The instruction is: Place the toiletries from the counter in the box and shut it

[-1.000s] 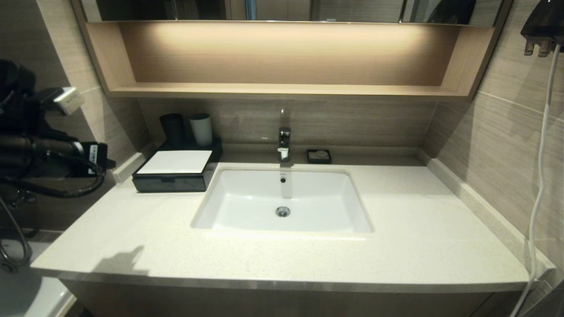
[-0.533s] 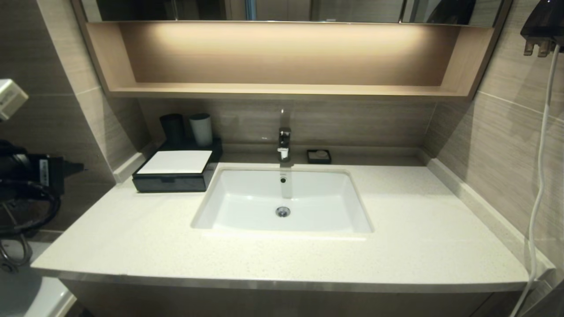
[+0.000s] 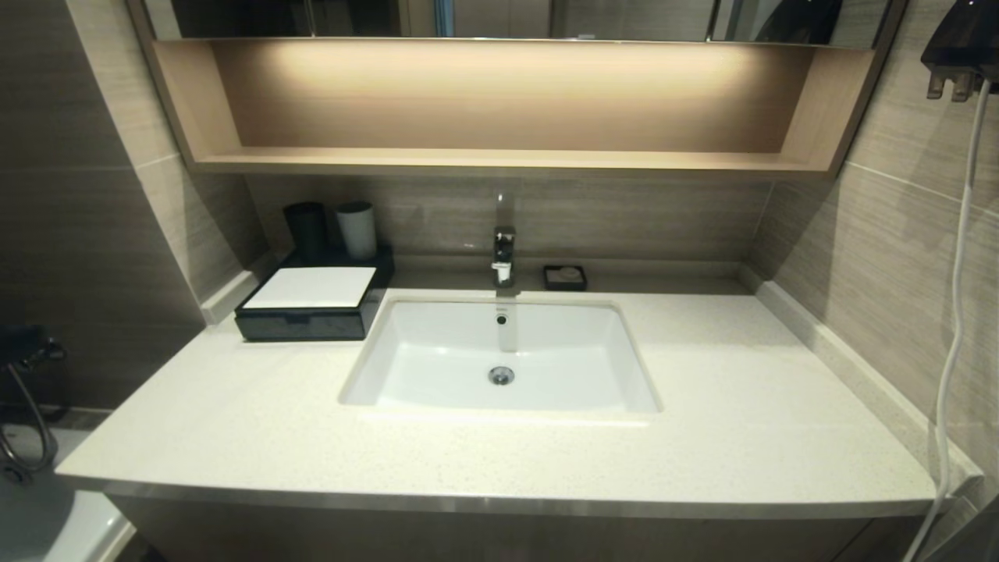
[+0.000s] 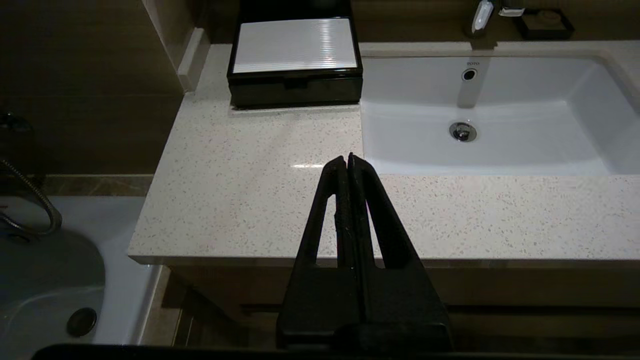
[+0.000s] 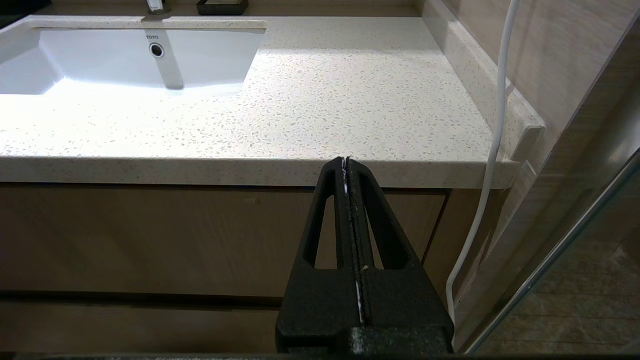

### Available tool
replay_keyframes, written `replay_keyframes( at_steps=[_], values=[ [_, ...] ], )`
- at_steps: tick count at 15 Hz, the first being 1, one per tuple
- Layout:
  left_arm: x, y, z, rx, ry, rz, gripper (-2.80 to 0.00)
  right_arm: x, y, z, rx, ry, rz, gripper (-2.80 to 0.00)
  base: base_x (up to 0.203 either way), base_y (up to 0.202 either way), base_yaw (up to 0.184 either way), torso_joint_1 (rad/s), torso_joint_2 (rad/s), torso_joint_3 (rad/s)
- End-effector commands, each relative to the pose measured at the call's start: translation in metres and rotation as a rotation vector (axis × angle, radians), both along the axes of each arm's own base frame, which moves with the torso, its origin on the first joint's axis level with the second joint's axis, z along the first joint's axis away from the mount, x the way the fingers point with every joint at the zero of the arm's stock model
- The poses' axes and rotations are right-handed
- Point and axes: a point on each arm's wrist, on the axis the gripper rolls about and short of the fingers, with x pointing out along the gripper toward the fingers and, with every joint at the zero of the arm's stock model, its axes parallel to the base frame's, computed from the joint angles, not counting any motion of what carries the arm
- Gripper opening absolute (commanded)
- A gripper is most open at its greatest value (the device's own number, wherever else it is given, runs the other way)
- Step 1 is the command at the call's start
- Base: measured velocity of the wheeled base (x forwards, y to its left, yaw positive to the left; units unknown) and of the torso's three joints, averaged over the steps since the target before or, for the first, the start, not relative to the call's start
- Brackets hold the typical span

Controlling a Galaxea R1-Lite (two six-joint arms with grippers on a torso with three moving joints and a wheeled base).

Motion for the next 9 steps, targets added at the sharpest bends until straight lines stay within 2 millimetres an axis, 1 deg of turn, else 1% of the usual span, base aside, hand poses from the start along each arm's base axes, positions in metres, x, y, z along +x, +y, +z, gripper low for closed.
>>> replay_keyframes(
  at_steps=[1,4,9],
  values=[
    [-0.029,-0.002,-0.005,0.004,-0.071,-0.001,-2.8,0.0,0.0,0.0,0.0,0.0,0.0,-2.8,0.0,0.0,0.0,0.0,0.0,0.0],
    [-0.058,-0.003,-0.023,0.008,-0.139,-0.004,-2.8,0.0,0.0,0.0,0.0,0.0,0.0,-2.8,0.0,0.0,0.0,0.0,0.0,0.0],
    [-0.09,-0.005,-0.05,0.01,-0.22,-0.01,-2.8,0.0,0.0,0.0,0.0,0.0,0.0,-2.8,0.0,0.0,0.0,0.0,0.0,0.0]
  ],
)
